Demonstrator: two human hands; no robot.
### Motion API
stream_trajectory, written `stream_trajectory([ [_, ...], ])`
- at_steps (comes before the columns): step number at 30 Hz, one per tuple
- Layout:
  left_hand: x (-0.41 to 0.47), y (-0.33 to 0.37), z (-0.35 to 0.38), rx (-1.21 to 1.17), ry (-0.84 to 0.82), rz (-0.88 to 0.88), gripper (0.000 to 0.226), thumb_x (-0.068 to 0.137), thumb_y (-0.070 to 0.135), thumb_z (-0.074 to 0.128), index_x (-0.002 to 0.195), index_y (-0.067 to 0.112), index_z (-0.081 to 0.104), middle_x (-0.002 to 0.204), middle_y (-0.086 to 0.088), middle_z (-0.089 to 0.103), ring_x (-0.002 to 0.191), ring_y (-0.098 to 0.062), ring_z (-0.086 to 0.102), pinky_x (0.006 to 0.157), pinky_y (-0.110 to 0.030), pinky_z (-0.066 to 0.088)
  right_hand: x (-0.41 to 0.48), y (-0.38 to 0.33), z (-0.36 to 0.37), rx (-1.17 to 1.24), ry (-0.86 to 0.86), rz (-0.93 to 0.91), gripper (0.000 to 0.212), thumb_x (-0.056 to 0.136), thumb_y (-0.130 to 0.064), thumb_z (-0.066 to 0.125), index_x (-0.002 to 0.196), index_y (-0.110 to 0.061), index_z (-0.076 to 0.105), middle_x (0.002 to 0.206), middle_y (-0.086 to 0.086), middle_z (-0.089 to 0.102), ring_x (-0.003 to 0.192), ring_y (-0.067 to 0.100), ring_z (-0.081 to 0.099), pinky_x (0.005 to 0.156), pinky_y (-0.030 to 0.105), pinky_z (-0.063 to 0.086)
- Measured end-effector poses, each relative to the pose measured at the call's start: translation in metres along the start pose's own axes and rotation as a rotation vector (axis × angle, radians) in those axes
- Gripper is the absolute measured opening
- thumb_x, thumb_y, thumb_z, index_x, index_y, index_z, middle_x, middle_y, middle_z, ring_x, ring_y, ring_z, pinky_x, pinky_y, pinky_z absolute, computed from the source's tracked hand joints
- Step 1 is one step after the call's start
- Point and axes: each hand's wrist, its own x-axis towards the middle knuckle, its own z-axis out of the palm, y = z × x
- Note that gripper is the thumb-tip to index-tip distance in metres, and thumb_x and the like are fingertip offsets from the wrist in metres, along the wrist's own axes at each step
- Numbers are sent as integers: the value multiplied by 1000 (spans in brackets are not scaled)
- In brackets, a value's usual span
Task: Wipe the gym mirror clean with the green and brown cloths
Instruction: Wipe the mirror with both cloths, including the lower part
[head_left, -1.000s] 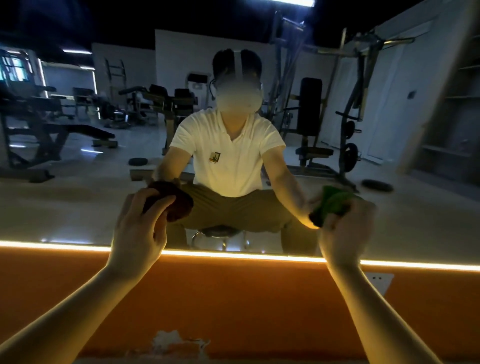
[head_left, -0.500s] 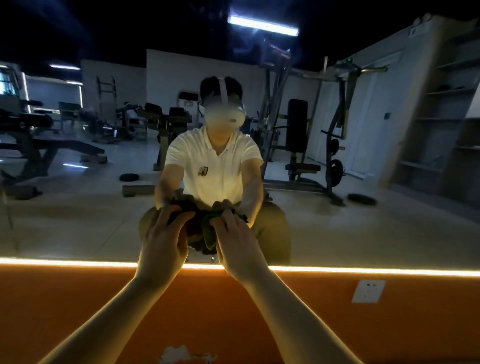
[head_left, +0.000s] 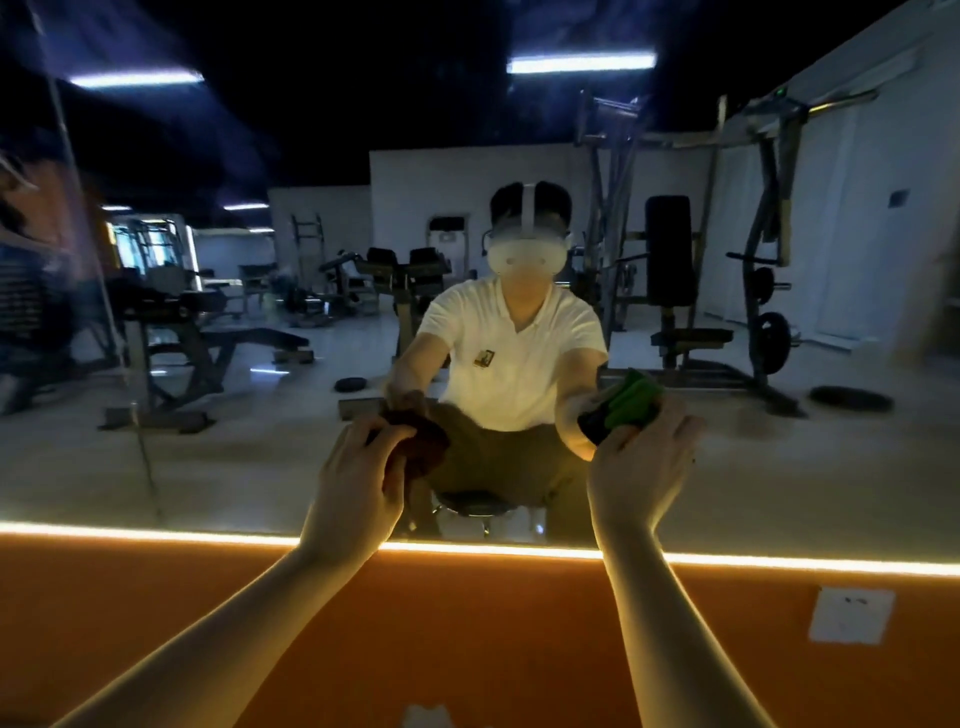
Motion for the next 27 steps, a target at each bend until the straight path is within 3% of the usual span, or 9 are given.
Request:
stream_trajectory([
  [6, 13, -26, -42, 60, 62, -98, 33, 93, 6, 69, 125, 9, 63, 119, -9, 53, 103, -21, 59, 90, -39, 58, -28, -42, 36, 87, -58, -114, 36, 92, -6, 53, 127, -9, 49, 128, 20, 49, 108, 33, 57, 88, 38, 46],
  [10, 5, -46, -54, 54, 74, -115, 34, 91, 6, 69, 124, 9, 62, 119, -8, 52, 100, -22, 60, 83, -43, 61, -61, -75, 70, 44, -147, -275, 38, 86, -4, 66, 120, -12, 53, 131, 17, 50, 112, 32, 54, 89, 50, 55],
  [15, 1, -74, -57, 39, 88, -120, 30, 93, 6, 67, 122, 9, 63, 119, -7, 53, 101, -23, 61, 85, -45, 60, -115, -109, 100, 19, -435, -719, 30, 81, -17, 74, 110, -19, 64, 123, 7, 56, 111, 24, 60, 95, 43, 53],
  [18, 2, -85, -53, 28, 84, -124, 30, 92, 5, 68, 121, 9, 64, 119, -7, 54, 102, -23, 60, 85, -46, 60, -115, -99, 98, -21, -493, -892, 38, 77, -19, 85, 110, -18, 67, 114, 7, 60, 103, 23, 62, 90, 41, 55],
  [21, 4, -90, -47, 17, 89, -114, 33, 90, 3, 70, 121, 10, 62, 119, -9, 55, 104, -24, 60, 84, -44, 60, -78, -73, 78, -96, -338, -766, 36, 84, -14, 78, 117, -13, 63, 117, 14, 57, 102, 27, 60, 87, 41, 55],
  [25, 1, -90, -36, -36, 130, -113, 37, 89, 1, 70, 122, 13, 60, 121, -9, 54, 104, -22, 59, 84, -44, 60, -24, -41, 46, -102, 25, -309, 26, 94, -10, 58, 119, -4, 53, 119, 26, 53, 99, 37, 54, 82, 48, 49],
  [27, -1, -91, -34, -59, 147, -105, 39, 89, 2, 70, 124, 15, 59, 122, -7, 53, 106, -21, 58, 85, -43, 60, -26, -48, 51, -39, 99, -144, 30, 93, -11, 48, 121, -3, 51, 122, 26, 52, 104, 40, 53, 85, 53, 49],
])
